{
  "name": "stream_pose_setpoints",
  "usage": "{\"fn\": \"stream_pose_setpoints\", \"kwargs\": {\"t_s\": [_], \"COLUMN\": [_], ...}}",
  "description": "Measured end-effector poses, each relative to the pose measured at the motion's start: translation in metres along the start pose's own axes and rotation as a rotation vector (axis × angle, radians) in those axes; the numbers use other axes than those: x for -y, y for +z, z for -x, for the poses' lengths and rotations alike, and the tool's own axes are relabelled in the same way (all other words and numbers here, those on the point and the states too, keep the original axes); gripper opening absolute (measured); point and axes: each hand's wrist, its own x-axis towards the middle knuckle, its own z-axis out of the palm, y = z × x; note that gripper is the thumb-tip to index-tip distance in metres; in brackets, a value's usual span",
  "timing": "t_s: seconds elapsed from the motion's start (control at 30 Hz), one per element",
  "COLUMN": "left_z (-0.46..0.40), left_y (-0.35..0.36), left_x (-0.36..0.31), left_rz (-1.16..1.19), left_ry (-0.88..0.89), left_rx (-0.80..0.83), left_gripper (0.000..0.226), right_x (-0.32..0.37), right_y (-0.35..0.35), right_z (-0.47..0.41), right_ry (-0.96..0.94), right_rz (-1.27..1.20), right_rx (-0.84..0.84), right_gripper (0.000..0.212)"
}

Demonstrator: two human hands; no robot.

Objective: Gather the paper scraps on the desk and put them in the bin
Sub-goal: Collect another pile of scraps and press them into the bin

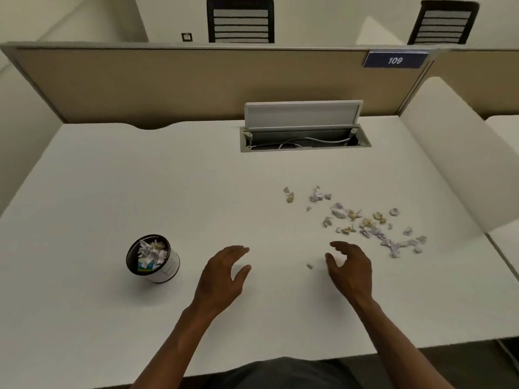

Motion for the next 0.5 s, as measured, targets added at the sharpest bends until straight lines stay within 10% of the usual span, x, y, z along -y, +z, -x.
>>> {"fn": "stream_pose_setpoints", "kwargs": {"t_s": [0.27,0.5], "left_z": [-0.035,-0.049], "left_y": [0.072,0.103], "left_x": [-0.032,-0.057], "left_rz": [-0.051,-0.039], "left_ry": [0.039,0.062], "left_rx": [0.232,0.219], "left_gripper": [0.042,0.040], "right_x": [-0.086,-0.093], "right_y": [-0.068,-0.055], "right_z": [-0.068,-0.040], "right_ry": [0.128,-0.023], "right_rz": [0.426,0.335], "right_rx": [0.113,0.169], "right_gripper": [0.052,0.045]}}
